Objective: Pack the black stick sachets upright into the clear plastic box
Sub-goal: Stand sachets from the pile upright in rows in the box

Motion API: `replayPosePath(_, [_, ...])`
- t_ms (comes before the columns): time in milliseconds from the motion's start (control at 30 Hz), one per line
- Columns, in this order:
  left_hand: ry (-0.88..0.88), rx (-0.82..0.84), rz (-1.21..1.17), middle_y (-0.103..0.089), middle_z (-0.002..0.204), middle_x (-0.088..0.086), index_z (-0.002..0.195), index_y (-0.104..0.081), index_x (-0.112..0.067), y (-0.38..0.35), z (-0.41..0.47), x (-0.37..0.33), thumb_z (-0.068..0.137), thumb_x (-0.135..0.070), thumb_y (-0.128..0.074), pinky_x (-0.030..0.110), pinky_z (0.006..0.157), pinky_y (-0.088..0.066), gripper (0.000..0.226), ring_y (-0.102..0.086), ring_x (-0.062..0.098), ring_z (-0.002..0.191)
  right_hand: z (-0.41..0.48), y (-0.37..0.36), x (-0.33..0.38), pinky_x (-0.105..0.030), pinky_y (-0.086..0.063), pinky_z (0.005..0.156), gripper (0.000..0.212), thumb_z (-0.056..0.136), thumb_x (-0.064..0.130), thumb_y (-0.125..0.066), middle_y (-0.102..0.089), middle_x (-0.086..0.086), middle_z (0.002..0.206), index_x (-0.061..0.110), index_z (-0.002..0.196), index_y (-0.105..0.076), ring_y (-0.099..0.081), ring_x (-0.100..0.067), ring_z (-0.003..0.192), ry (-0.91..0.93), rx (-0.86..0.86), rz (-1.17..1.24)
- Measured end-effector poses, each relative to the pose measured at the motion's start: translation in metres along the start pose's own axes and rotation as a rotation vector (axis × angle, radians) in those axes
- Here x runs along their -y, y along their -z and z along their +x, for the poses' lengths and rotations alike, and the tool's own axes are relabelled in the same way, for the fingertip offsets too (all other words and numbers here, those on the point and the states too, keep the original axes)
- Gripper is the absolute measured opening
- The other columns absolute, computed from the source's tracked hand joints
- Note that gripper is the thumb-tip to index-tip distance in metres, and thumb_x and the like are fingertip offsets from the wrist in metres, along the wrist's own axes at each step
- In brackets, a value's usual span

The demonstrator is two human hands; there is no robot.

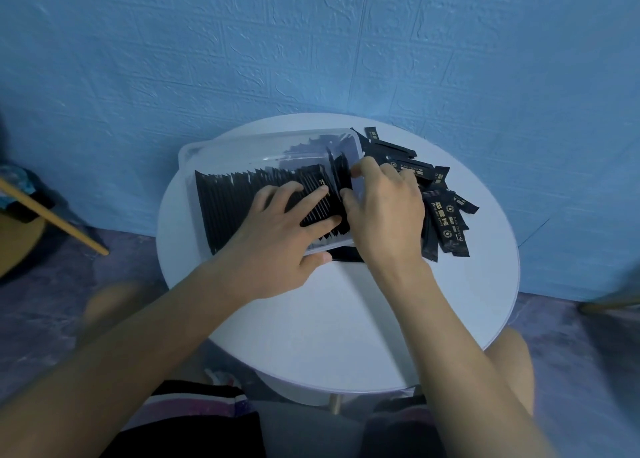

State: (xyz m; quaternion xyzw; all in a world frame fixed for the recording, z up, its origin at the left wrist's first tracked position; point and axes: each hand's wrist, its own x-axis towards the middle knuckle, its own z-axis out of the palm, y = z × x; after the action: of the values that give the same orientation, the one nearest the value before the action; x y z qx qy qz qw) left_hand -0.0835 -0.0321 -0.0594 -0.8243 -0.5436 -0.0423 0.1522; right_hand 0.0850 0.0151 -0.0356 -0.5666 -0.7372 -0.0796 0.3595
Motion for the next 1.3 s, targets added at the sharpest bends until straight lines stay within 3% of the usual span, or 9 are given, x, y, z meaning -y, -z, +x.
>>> replayPosePath(200, [0.005,0.009,-0.001,-0.032,0.163,0.004,0.146,-0.050,-0.037,0.001,0.000,0.000,0.093,-0.062,-0.031,0.055,0.112,-0.021,0.061,-0.033,0.038,0.140,-0.002,0.003,-0.004,-0.039,-0.044,0.070,0.025,0.090,0.029,-0.067,-0.067,-0.005,0.094,0.017,0.112,-0.063,-0.056,-0.033,0.089,0.012,0.041,0.044])
replayPosePath(400, [0.008,0.004,-0.006,-0.034,0.162,0.004,0.143,-0.053,-0.037,0.001,0.001,0.000,0.092,-0.062,-0.033,0.055,0.111,-0.022,0.060,-0.034,0.037,0.139,-0.001,-0.001,-0.008,-0.042,-0.048,0.073,0.017,0.090,0.025,-0.066,-0.060,-0.005,0.094,0.019,0.106,-0.069,-0.055,-0.032,0.081,0.012,-0.024,0.001])
replayPosePath(567, [0.002,-0.005,-0.001,-0.036,0.161,0.005,0.141,-0.055,-0.035,0.000,0.001,0.000,0.092,-0.061,-0.036,0.053,0.109,-0.021,0.059,-0.036,0.038,0.137,0.000,-0.005,-0.011,-0.044,-0.050,0.077,0.018,0.089,0.019,-0.065,-0.063,-0.005,0.109,0.021,0.105,-0.071,-0.057,-0.034,0.089,0.019,0.034,-0.002])
replayPosePath(667, [0.005,-0.004,0.000,-0.035,0.161,0.005,0.143,-0.053,-0.036,0.001,0.001,0.000,0.093,-0.061,-0.035,0.054,0.110,-0.021,0.059,-0.035,0.038,0.138,0.001,-0.006,-0.010,-0.043,-0.050,0.079,0.018,0.091,0.027,-0.064,-0.064,-0.004,0.113,0.020,0.106,-0.072,-0.059,-0.034,0.094,0.019,0.055,0.008])
replayPosePath(967, [0.002,0.002,0.002,-0.037,0.160,0.004,0.142,-0.055,-0.036,0.000,0.002,0.000,0.093,-0.060,-0.034,0.054,0.109,-0.022,0.059,-0.037,0.037,0.137,0.001,-0.009,-0.008,-0.037,-0.047,0.065,0.015,0.093,0.019,-0.063,-0.066,-0.005,0.108,0.014,0.105,-0.069,-0.058,-0.034,0.095,0.039,0.090,-0.036])
replayPosePath(1100, [0.001,0.005,0.003,-0.039,0.160,0.004,0.140,-0.057,-0.036,0.001,0.002,0.000,0.092,-0.060,-0.032,0.052,0.108,-0.021,0.059,-0.038,0.037,0.136,0.002,-0.009,-0.008,-0.034,-0.037,0.059,0.017,0.094,0.018,-0.060,-0.062,-0.006,0.101,0.017,0.110,-0.066,-0.060,-0.035,0.086,0.029,0.137,-0.040])
replayPosePath(1300, [-0.004,0.006,-0.016,-0.038,0.160,0.004,0.140,-0.057,-0.036,0.002,0.001,0.000,0.092,-0.059,-0.032,0.054,0.108,-0.021,0.059,-0.039,0.038,0.136,0.004,-0.006,-0.009,-0.035,-0.037,0.061,0.034,0.094,0.022,-0.063,-0.057,-0.005,0.113,0.023,0.127,-0.056,-0.063,-0.037,0.085,0.027,0.239,0.006])
